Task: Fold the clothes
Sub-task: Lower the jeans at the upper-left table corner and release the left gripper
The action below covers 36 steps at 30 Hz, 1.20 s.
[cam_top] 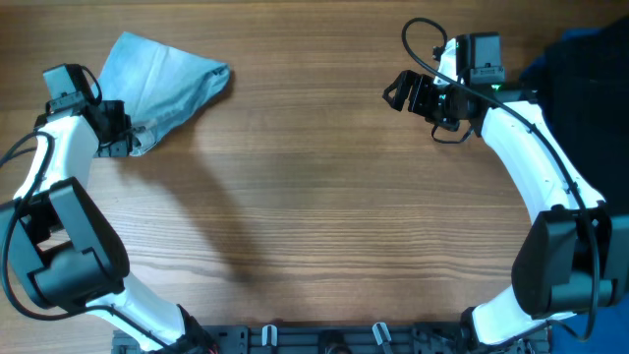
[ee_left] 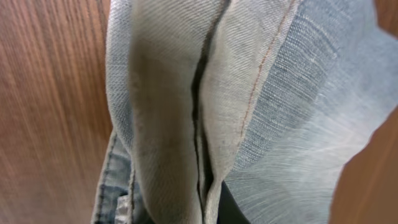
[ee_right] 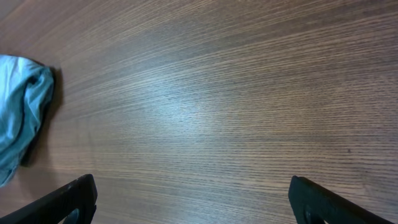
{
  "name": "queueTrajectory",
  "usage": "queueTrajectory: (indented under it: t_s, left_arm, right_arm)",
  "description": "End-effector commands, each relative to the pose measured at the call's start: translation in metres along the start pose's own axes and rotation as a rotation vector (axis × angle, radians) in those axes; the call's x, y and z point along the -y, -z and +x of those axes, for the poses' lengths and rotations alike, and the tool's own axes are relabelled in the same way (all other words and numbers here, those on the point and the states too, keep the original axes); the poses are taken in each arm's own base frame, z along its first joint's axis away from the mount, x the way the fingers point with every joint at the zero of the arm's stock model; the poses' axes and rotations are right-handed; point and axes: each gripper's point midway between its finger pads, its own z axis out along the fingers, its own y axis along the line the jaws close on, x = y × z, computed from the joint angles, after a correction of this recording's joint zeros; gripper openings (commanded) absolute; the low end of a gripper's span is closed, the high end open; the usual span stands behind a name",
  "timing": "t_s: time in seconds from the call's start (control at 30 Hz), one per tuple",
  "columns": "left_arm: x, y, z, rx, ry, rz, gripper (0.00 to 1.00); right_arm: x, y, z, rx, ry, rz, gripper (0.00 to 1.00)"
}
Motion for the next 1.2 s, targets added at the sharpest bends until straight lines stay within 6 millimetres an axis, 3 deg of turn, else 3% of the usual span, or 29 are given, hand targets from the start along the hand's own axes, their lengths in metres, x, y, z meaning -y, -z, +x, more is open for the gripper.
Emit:
queueTrajectory:
  t_s: [0.0, 0.27, 0.43, 0.5, 0.53, 0.6, 0.63, 0.77, 0.83, 0.87, 0.9, 0.93, 0.97, 1.03, 1.17]
  left_arm:
    - [0.021, 0.008, -0.013, 0.048, 0.123, 0.102, 0.04]
    - [0.027, -0.038, -0.011, 0.044, 0.188, 0.130, 0.04]
    - [0.048, -0.044, 0.010, 0.051, 0.121, 0.193, 0.08]
    - [0.048, -0.044, 0.017, 0.065, 0.084, 0.182, 0.33]
    - [0.048, -0.044, 0.018, 0.068, 0.036, 0.181, 0.72]
    - [0.048, -0.041, 0.013, 0.084, -0.093, 0.176, 1.00]
    - [0.046, -0.036, 0.011, 0.089, -0.126, 0.170, 1.00]
    - [0.053, 0.010, 0.011, 0.083, -0.278, 0.195, 1.00]
    - [0.069, 0.058, 0.010, 0.117, -0.372, 0.274, 1.00]
    - [0.079, 0.079, 0.014, 0.120, -0.422, 0.328, 0.93]
    - [0.086, 0.096, 0.017, 0.120, -0.463, 0.375, 0.81]
    - [0.093, 0.113, 0.021, 0.124, -0.502, 0.423, 0.36]
    - [0.110, 0.141, 0.030, 0.134, -0.628, 0.534, 0.04]
    - [0.114, 0.140, 0.038, 0.106, -0.686, 0.566, 0.04]
    - [0.099, 0.086, 0.044, 0.023, -0.705, 0.475, 0.08]
  right_arm:
    - [0.003, -0.001, -0.001, 0.003, -0.004, 0.011, 1.00]
    - [0.003, -0.001, -0.001, 0.003, -0.004, 0.011, 1.00]
    - [0.003, -0.001, -0.001, 0.004, -0.004, 0.011, 1.00]
    - [0.003, -0.001, -0.001, 0.003, -0.004, 0.011, 1.00]
    - [0.003, -0.001, -0.001, 0.003, -0.004, 0.011, 1.00]
    - [0.003, -0.001, -0.001, 0.003, -0.004, 0.011, 1.00]
    - [0.003, -0.001, -0.001, 0.004, -0.004, 0.011, 0.99]
    - [0.003, -0.001, -0.001, 0.003, -0.004, 0.011, 1.00]
    - [0.003, -0.001, -0.001, 0.004, -0.004, 0.011, 1.00]
    - [0.003, -0.001, -0.001, 0.003, -0.004, 0.011, 1.00]
    - [0.003, -0.001, -0.001, 0.004, -0.005, 0.011, 1.00]
    - [0.003, -0.001, -0.001, 0.003, -0.004, 0.011, 1.00]
    - [0.003, -0.001, -0.001, 0.004, -0.004, 0.011, 1.00]
    - [0.003, -0.001, -0.001, 0.004, -0.004, 0.011, 1.00]
    - [0.003, -0.001, -0.001, 0.003, -0.004, 0.011, 1.00]
